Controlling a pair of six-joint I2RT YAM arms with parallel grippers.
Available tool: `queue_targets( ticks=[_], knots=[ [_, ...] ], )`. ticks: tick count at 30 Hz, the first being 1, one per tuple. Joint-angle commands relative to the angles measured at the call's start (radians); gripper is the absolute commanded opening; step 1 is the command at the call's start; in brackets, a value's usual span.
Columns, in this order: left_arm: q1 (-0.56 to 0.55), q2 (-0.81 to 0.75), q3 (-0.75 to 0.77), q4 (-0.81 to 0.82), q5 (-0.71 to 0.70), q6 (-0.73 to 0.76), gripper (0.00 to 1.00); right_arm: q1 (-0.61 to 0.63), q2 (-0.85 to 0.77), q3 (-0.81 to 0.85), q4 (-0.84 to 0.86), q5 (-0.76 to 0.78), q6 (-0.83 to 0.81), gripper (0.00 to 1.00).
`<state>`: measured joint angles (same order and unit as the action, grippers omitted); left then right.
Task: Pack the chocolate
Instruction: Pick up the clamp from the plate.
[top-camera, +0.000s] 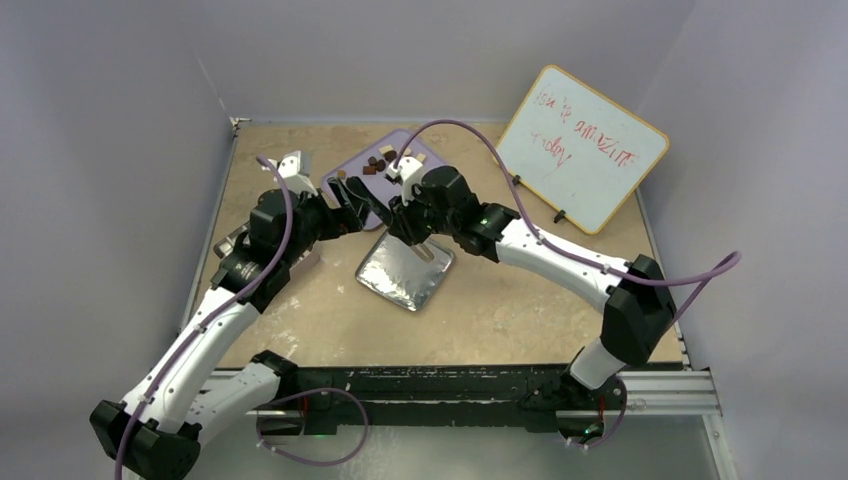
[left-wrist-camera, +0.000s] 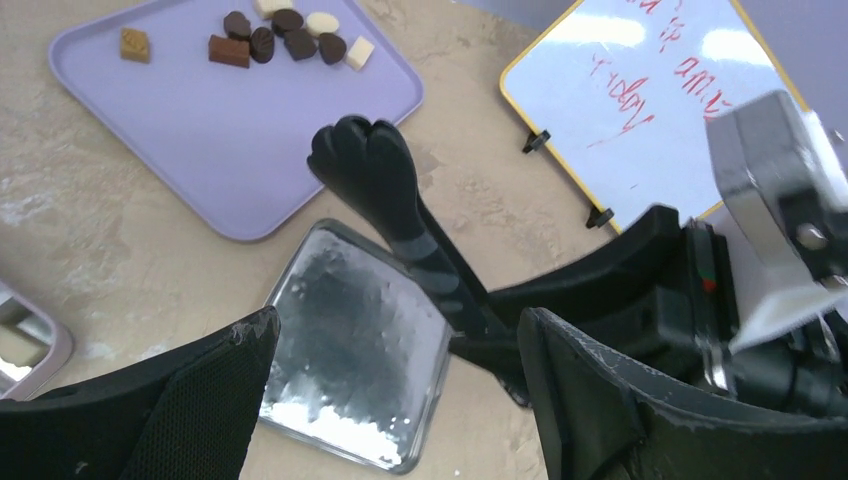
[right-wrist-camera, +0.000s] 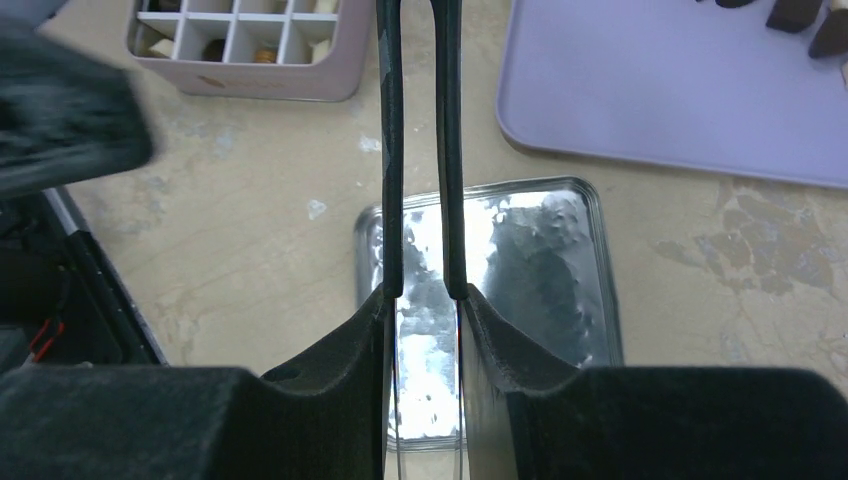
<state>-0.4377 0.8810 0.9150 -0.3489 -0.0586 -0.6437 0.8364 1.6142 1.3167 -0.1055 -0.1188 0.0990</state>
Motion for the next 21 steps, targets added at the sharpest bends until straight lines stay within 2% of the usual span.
queue_targets(
  ticks=[1, 12, 21],
  knots=[
    [0.004, 0.050, 0.037, 0.122, 0.005, -0.034, 0.88, 0.020, -0.071, -0.012, 0.060, -0.016, 0.015, 0.29],
    [0.010, 0.171, 0.078, -0.006, -0.186, 0.026, 0.86, 0.038, -0.178, -0.056, 0.080, 0.002, 0.006, 0.28],
    [0.013, 0.153, 0.031, -0.040, -0.137, 0.014, 0.85, 0.039, -0.179, -0.049, 0.042, 0.074, 0.001, 0.28]
  ],
)
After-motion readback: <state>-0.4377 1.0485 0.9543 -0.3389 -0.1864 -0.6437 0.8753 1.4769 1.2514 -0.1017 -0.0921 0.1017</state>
